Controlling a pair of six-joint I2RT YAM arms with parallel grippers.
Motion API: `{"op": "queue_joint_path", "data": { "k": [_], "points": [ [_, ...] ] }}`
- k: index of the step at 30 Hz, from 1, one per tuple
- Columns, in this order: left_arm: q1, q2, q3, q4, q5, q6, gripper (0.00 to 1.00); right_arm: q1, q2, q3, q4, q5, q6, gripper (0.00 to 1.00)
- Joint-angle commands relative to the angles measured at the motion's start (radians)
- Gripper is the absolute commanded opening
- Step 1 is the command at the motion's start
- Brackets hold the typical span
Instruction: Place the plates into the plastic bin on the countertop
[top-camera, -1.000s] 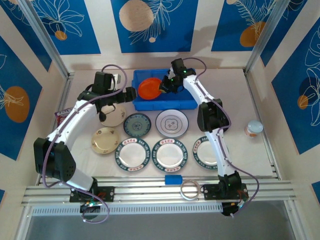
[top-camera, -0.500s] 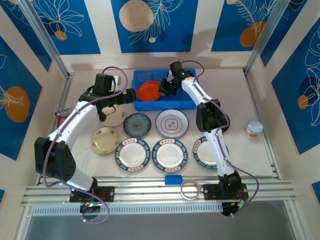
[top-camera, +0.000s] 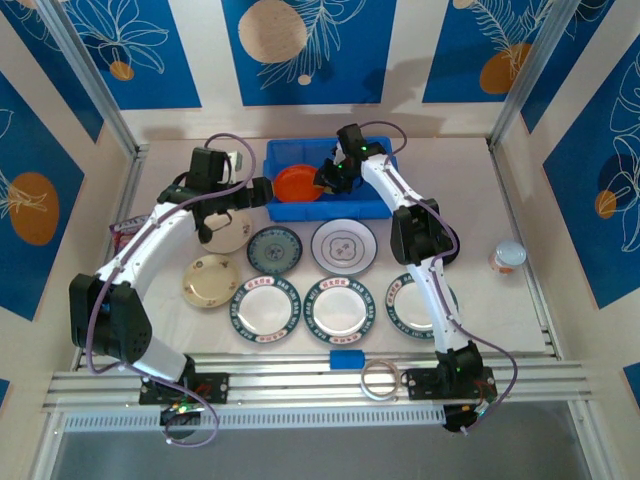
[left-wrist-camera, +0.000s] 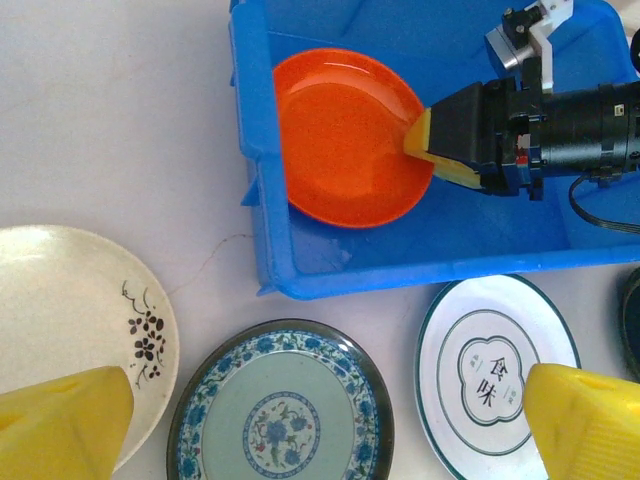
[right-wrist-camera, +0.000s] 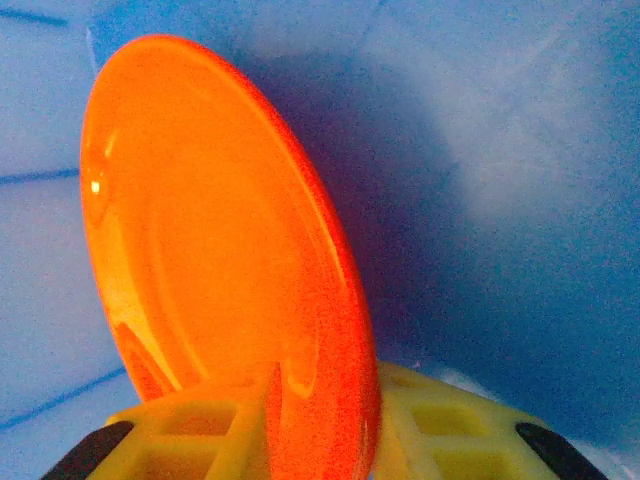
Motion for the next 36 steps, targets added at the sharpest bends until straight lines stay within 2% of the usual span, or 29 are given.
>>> {"op": "queue_joint_path", "data": {
  "k": [1,8,16,21,23,28,36],
  "points": [
    [0.008,0.009,-0.008,0.02,0.014,0.005,0.99,-0.007,-0.018,0.039,-0.038,0.017,-0.022,0.33],
    [0.008,0.005,-0.022,0.033,0.02,0.004,0.99,-0.023,-0.079,0.041,-0.056,0.05,-0.053,0.42],
    [0.0,0.002,-0.033,0.042,0.027,0.003,0.99,-0.026,-0.242,0.028,-0.079,0.096,-0.113,0.41],
    [-0.031,-0.006,-0.036,0.025,0.043,0.012,1.0,-0.025,-0.385,-0.039,-0.097,0.13,-0.151,0.41],
    [-0.054,-0.012,-0.045,0.017,0.04,0.022,1.0,-0.021,-0.459,-0.105,-0.091,0.14,-0.166,0.41],
    [-0.141,-0.022,-0.082,0.004,0.06,0.032,1.0,-0.003,-0.705,-0.427,0.006,0.154,-0.173,0.4],
    [-0.321,0.001,-0.149,0.036,0.086,-0.043,0.91,0.006,-1.054,-0.931,0.101,0.215,-0.15,0.39]
  ]
}}
